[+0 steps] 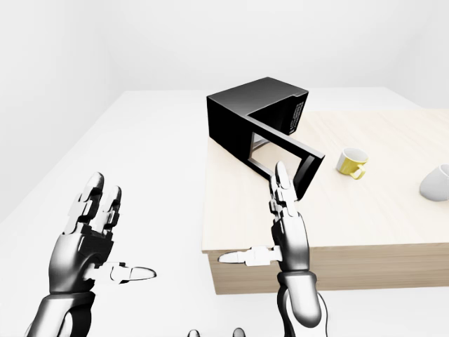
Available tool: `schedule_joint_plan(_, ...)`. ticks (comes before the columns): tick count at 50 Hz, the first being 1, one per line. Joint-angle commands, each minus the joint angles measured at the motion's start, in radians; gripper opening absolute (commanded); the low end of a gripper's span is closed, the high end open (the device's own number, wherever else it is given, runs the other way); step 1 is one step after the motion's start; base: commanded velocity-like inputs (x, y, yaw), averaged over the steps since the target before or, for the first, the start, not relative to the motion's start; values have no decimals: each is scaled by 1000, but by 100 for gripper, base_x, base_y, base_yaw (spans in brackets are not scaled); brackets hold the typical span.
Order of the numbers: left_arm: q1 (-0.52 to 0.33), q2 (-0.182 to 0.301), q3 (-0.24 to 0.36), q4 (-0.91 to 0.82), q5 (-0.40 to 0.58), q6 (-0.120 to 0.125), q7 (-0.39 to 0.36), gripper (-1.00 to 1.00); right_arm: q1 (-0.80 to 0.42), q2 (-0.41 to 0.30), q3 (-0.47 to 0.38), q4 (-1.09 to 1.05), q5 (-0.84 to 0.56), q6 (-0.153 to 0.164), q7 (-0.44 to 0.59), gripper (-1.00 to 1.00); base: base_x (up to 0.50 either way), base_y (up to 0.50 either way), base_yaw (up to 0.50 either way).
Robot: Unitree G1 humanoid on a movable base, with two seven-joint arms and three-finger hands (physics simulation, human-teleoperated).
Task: Close the microwave.
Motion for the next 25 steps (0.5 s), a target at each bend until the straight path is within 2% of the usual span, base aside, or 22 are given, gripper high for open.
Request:
schedule_joint_plan(1, -2, -1, -1, 3, 2, 0, 1, 100, -7, 2, 4, 14, -26, 0, -18, 100, 0, 30, 0)
schedule_joint_plan(14, -11, 12, -34, 18, 49, 0, 24, 100, -23, 4, 7, 16, -32, 0, -46, 100, 0, 0, 0)
schedule_joint_plan(25, -18, 17, -32, 11, 61, 0, 29, 100, -26, 6, 8, -10, -14, 0, -53, 100, 0, 0, 0)
